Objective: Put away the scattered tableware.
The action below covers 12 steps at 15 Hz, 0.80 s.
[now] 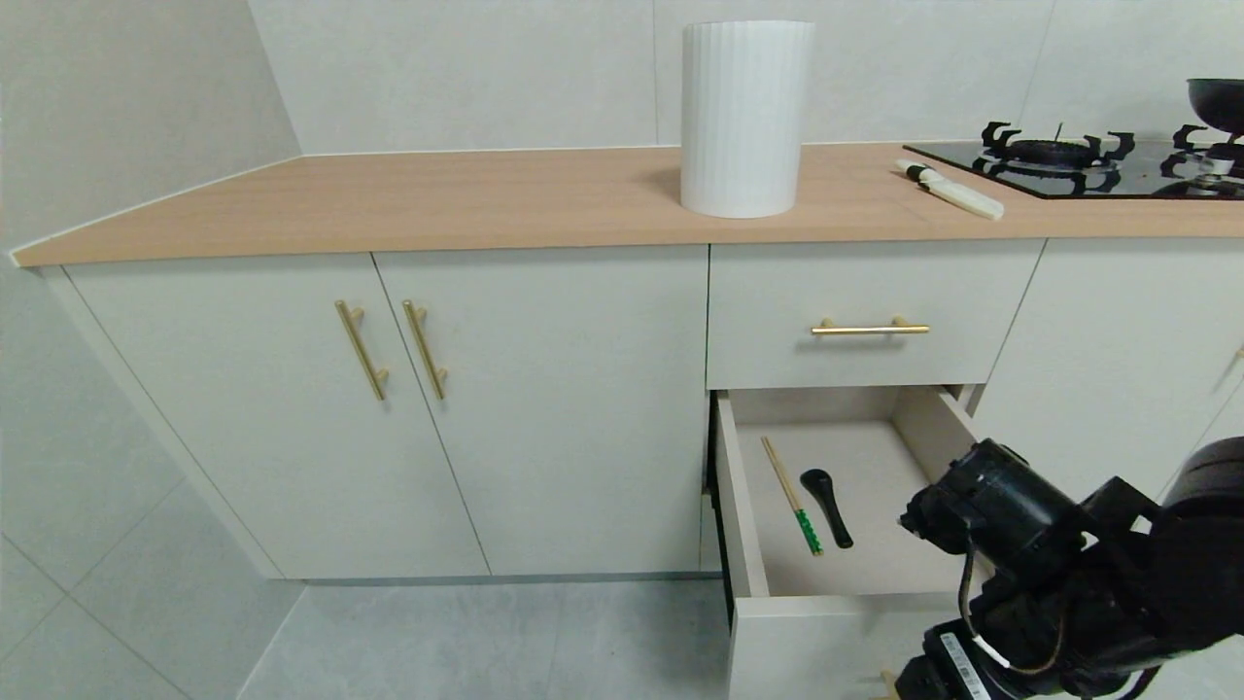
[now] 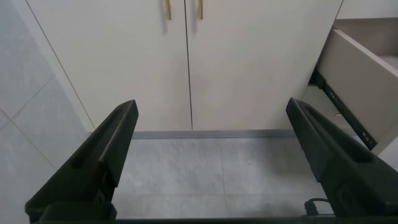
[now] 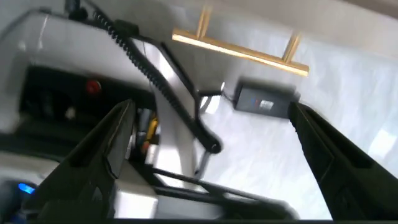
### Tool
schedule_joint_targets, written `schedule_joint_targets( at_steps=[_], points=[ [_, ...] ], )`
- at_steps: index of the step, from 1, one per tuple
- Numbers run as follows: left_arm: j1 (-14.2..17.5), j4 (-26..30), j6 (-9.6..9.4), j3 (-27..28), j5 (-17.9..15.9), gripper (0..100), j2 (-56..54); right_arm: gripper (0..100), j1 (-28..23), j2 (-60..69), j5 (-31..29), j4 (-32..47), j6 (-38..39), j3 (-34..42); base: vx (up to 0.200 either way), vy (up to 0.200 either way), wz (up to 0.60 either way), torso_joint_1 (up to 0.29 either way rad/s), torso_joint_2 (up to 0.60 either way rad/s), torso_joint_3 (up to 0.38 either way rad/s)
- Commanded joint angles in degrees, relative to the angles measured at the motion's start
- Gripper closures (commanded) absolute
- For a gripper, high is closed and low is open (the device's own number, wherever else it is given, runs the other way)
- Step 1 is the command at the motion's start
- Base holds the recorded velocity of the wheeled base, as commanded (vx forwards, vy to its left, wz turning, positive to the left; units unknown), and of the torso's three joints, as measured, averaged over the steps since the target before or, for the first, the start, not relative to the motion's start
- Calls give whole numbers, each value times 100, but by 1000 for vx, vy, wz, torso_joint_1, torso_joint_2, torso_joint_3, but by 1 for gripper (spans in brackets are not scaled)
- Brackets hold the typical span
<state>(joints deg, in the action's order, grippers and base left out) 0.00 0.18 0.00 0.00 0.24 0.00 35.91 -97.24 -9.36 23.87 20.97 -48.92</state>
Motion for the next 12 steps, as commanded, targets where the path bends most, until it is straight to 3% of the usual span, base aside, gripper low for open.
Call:
schedule_joint_targets(
  at_steps=[1, 7, 12],
  points=[
    [0, -1, 0, 0, 2, 0, 0, 0, -23, -365, -22, 30, 57, -258, 0, 0, 0, 0, 0, 0],
    [0, -1, 0, 0, 2, 0, 0, 0, -304, -682, -241, -5, 320, -504, 0, 0, 0, 0, 0, 0],
    [0, -1, 0, 0, 2, 0, 0, 0, -454, -647, -373, -585, 311, -390, 0, 0, 0, 0, 0, 0]
  ],
)
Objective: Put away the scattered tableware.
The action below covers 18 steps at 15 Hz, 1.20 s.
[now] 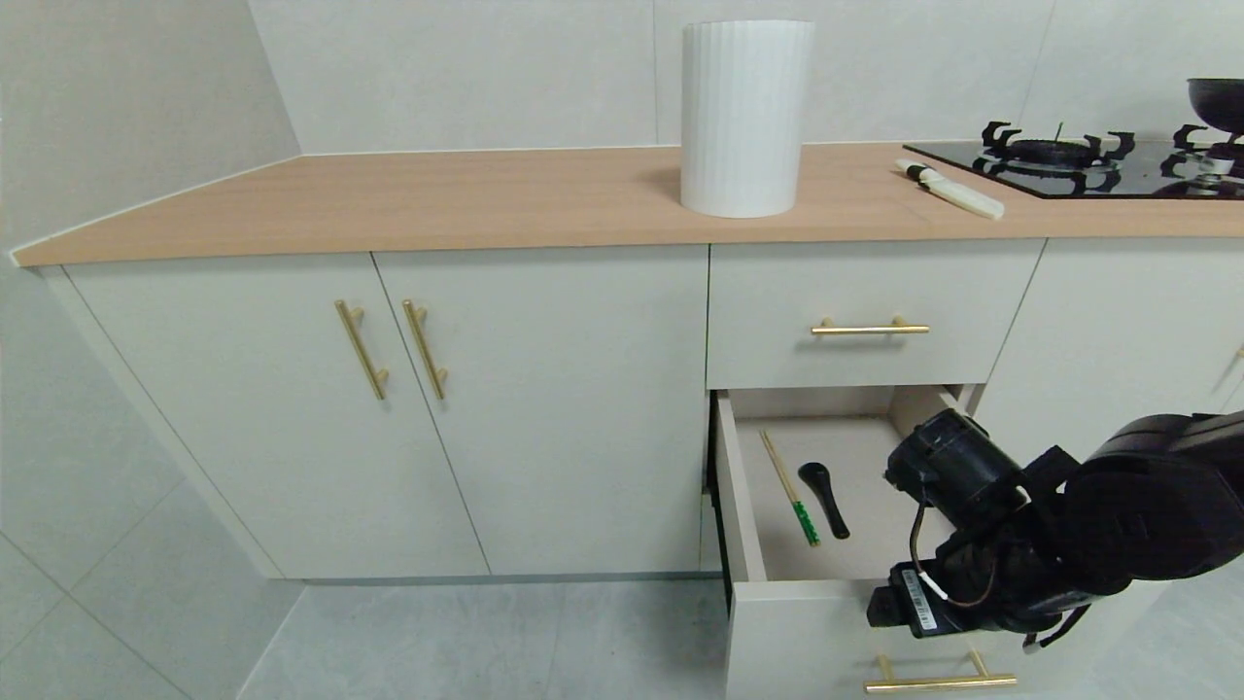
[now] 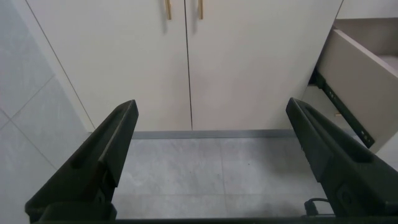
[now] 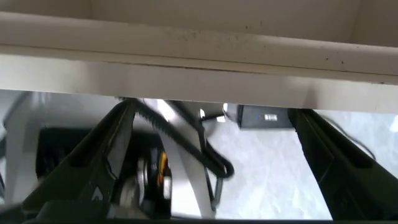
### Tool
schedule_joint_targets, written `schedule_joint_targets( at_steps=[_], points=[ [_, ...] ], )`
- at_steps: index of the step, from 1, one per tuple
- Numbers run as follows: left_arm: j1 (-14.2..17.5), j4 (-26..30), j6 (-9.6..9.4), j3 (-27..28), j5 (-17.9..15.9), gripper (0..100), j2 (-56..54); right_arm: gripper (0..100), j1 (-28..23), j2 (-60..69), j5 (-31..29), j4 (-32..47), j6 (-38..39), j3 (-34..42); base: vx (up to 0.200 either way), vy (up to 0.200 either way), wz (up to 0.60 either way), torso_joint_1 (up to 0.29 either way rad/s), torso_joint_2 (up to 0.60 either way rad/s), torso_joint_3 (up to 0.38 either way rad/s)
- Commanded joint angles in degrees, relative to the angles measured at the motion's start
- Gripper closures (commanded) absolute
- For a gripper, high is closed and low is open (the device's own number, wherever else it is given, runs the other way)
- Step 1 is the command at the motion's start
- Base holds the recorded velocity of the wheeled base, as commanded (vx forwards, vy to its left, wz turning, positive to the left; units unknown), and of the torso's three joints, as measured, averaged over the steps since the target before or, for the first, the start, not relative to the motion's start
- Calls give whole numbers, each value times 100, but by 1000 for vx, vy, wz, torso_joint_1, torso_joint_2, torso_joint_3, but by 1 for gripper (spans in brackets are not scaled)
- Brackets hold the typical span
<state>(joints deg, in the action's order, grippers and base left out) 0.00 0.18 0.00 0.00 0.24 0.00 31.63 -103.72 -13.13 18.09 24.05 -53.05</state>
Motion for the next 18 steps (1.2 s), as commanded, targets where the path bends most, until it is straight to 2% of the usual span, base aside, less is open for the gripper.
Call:
schedule_joint_targets(
  at_steps=[1, 7, 12, 15, 18],
  points=[
    [0, -1, 0, 0, 2, 0, 0, 0, -78, -8, 3, -95, -6, 23, 0, 0, 0, 0, 0, 0],
    [0, -1, 0, 0, 2, 0, 0, 0, -412, -140, 12, -1378, -59, 375, 0, 0, 0, 0, 0, 0],
    [0, -1, 0, 0, 2, 0, 0, 0, -632, -641, 12, -2310, -551, 392, 0, 0, 0, 0, 0, 0],
    [0, -1, 0, 0, 2, 0, 0, 0, -870, -1124, 12, -3461, -1175, 375, 0, 0, 0, 0, 0, 0],
    [0, -1, 0, 0, 2, 0, 0, 0, -984, -1573, 30, -4200, -1482, 199, 0, 0, 0, 0, 0, 0]
  ],
)
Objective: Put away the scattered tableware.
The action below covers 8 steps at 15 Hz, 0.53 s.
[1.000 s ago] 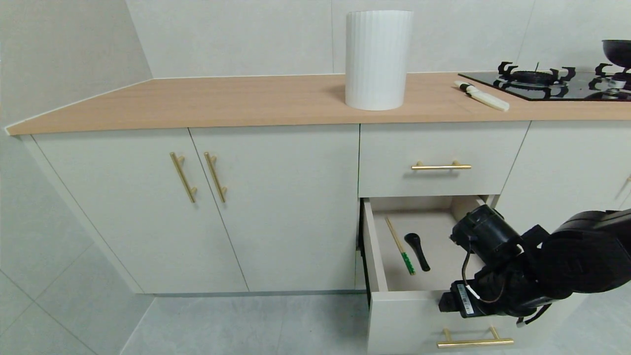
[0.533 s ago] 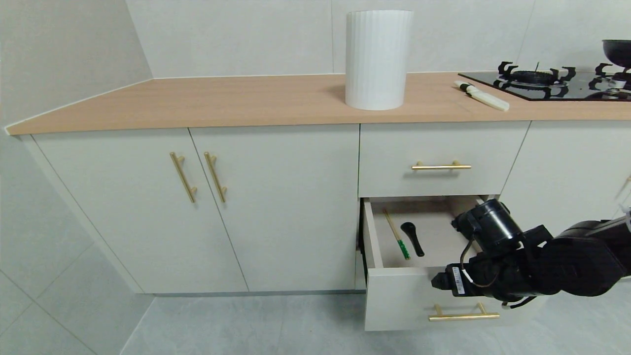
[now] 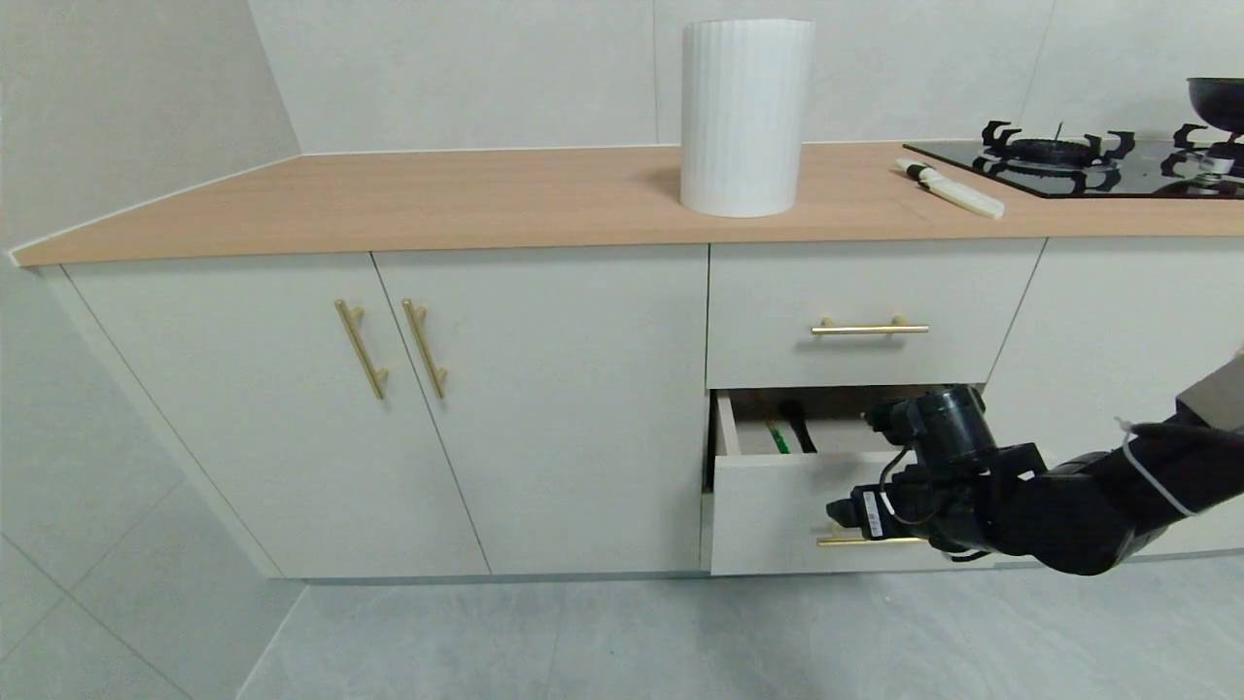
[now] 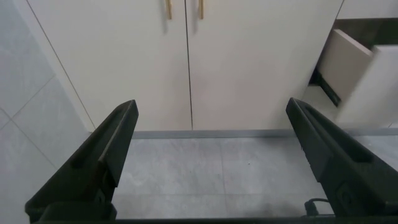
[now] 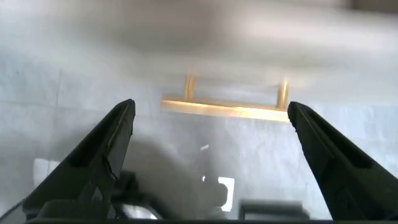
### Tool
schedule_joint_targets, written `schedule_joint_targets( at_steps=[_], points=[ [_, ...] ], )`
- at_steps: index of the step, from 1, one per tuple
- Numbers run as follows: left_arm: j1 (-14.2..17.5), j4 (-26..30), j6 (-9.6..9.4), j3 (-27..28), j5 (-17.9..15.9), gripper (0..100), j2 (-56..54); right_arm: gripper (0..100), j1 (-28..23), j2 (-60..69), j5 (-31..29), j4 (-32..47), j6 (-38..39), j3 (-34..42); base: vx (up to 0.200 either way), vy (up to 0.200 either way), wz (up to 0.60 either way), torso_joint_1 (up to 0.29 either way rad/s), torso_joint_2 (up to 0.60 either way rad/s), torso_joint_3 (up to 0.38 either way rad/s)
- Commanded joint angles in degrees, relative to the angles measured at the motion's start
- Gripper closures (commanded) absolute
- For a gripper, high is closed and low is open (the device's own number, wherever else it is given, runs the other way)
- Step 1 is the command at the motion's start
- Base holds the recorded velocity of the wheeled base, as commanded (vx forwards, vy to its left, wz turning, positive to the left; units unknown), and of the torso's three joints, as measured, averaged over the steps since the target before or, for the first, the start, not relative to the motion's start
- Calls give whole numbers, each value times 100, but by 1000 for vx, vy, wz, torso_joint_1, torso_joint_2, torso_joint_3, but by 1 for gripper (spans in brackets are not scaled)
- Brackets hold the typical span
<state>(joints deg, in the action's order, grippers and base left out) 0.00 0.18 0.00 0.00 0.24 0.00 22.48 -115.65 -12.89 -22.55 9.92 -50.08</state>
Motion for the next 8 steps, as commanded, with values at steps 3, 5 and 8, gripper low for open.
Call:
schedule_joint_targets(
  at_steps=[3, 5, 8],
  points=[
    [0, -1, 0, 0, 2, 0, 0, 0, -139, -783, 14, -619, -131, -362, 0, 0, 0, 0, 0, 0],
    [0, -1, 0, 0, 2, 0, 0, 0, -279, -1056, 14, -812, -307, -696, 0, 0, 0, 0, 0, 0],
    [0, -1, 0, 0, 2, 0, 0, 0, -402, -1276, 23, -988, -368, -1092, 0, 0, 0, 0, 0, 0]
  ],
)
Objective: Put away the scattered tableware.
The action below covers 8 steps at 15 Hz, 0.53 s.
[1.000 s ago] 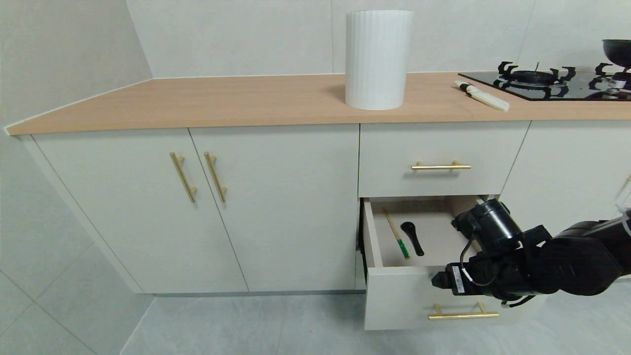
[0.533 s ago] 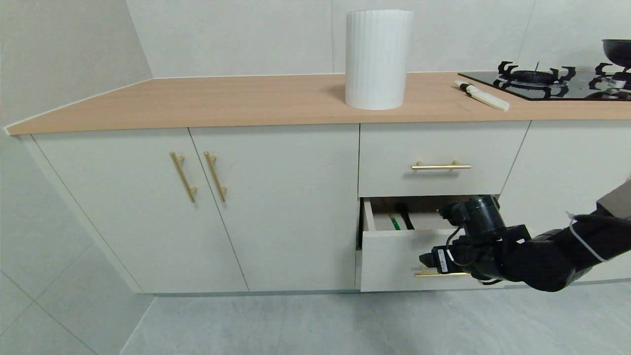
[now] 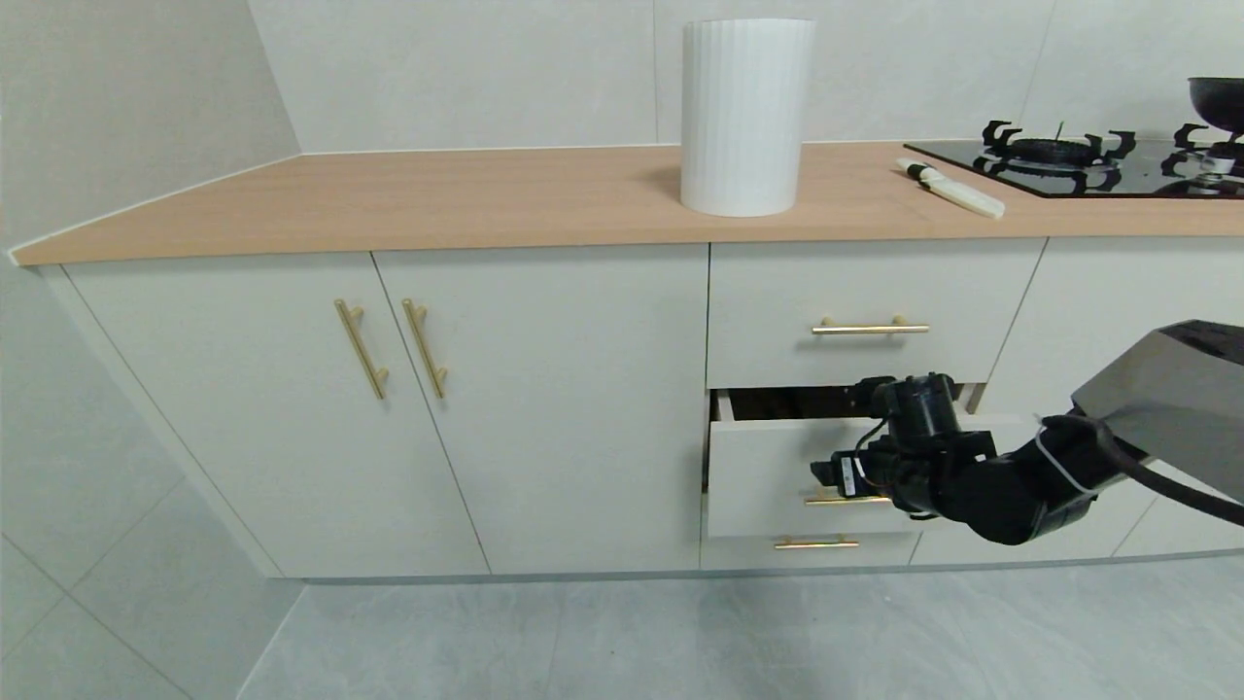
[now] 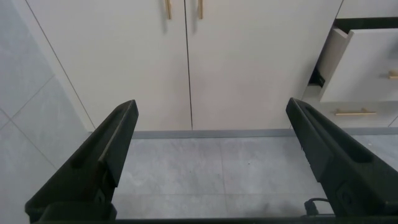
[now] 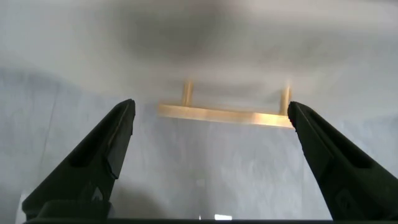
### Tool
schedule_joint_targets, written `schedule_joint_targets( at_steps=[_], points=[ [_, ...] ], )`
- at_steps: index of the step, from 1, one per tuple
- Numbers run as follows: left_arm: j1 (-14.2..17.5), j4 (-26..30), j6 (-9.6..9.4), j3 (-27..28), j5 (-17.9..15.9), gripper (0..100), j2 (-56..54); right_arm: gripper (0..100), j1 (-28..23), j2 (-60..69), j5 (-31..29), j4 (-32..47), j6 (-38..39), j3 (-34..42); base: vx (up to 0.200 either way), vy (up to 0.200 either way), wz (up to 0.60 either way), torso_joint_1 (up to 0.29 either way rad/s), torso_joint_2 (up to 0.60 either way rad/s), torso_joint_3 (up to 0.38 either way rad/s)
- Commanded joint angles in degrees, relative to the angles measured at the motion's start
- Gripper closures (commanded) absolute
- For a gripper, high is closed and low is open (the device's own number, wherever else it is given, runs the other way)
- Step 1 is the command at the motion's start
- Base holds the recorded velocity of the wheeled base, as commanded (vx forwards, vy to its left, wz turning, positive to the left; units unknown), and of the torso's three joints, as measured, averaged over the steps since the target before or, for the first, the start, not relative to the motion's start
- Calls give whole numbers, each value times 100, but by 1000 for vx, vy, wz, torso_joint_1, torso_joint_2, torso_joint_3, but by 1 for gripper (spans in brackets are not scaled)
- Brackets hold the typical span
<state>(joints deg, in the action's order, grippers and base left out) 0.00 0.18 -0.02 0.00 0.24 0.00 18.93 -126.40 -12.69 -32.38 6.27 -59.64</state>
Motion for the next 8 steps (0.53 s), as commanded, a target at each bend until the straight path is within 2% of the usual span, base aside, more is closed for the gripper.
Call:
schedule_joint_targets(
  at_steps=[1, 6, 8],
  points=[
    [0, -1, 2, 0, 2, 0, 0, 0, -100, -288, 12, -5, -3, -356, 0, 0, 0, 0, 0, 0],
    [0, -1, 2, 0, 2, 0, 0, 0, -171, -649, -58, -14, 41, -1006, 0, 0, 0, 0, 0, 0],
    [0, -1, 2, 0, 2, 0, 0, 0, -267, -763, -260, -40, 103, -1270, 0, 0, 0, 0, 0, 0]
  ],
)
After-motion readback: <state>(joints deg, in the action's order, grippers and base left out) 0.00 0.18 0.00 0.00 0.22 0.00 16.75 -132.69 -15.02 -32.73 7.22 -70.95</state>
